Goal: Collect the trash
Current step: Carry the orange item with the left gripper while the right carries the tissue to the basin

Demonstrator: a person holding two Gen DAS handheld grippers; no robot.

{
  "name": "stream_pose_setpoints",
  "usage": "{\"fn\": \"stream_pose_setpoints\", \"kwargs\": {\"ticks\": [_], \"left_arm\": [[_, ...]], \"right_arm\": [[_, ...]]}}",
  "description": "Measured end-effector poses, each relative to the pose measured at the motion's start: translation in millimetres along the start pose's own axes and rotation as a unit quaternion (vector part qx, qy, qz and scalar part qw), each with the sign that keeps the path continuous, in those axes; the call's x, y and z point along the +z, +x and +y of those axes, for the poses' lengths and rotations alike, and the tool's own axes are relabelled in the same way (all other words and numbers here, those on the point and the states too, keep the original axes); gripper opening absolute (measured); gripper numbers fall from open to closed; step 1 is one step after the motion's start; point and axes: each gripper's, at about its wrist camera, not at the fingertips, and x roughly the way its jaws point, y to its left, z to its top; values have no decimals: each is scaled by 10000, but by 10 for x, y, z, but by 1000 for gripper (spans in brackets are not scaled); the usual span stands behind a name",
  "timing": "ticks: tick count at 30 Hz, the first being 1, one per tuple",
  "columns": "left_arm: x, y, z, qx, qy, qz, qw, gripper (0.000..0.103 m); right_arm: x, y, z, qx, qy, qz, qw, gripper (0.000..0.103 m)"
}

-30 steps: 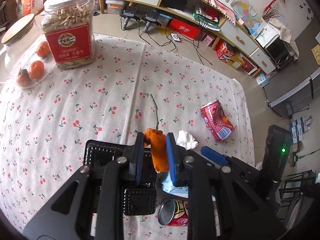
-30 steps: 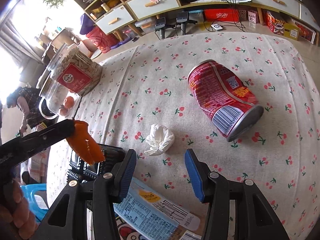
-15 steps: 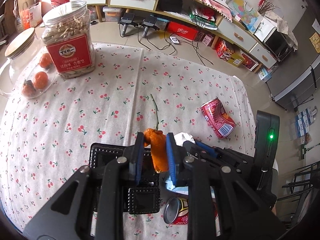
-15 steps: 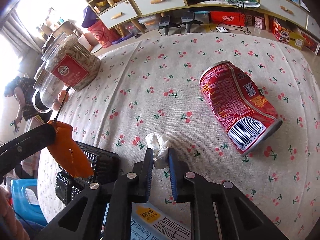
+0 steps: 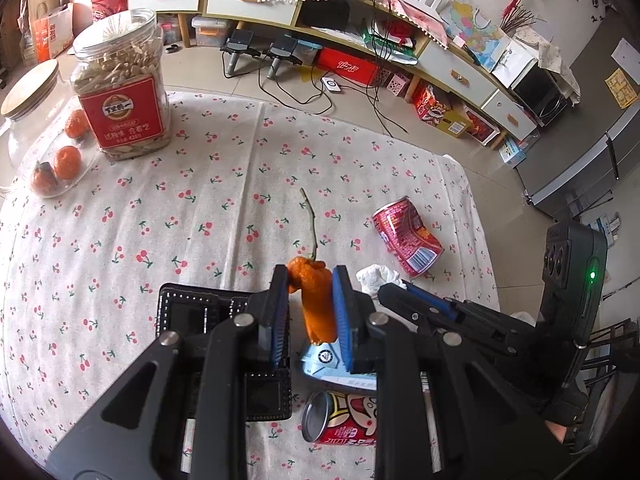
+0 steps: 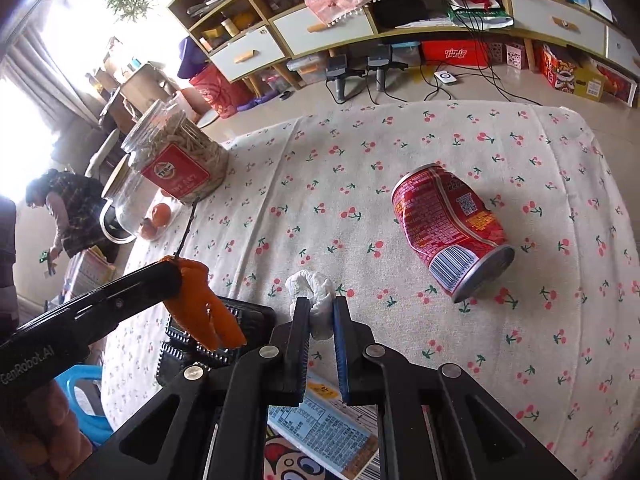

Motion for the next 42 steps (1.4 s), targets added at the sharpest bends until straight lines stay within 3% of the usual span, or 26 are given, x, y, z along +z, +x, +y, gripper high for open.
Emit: {"fn": "stream_pose_setpoints", "kwargs": {"ticks": [15,28,35,39,42], "left_arm": [[-156,33,-508,-547,467,36,9974,24],[-450,184,-1148,-1207,1196,277,9851,24],[-646,254,-1495,-1433,1619,387,9756,24],[-741,346,-1676,-1603,1702,562,9707,24],[-839,399,-1886,-1760,1762,664,9662,24]], "right_arm": [[-203,-728,-377,-45,503,-255,9984,12],[-462,-1278,-911,-802,744,-395,9932,12],[-729,-1782,-1468,-1545,1060,-545,9808,12],[-908,-2189,-1897,-2228,1309,-627,9640,12],[-1082,-2331,-2243,-2619,1564,-412,9514,12]]}}
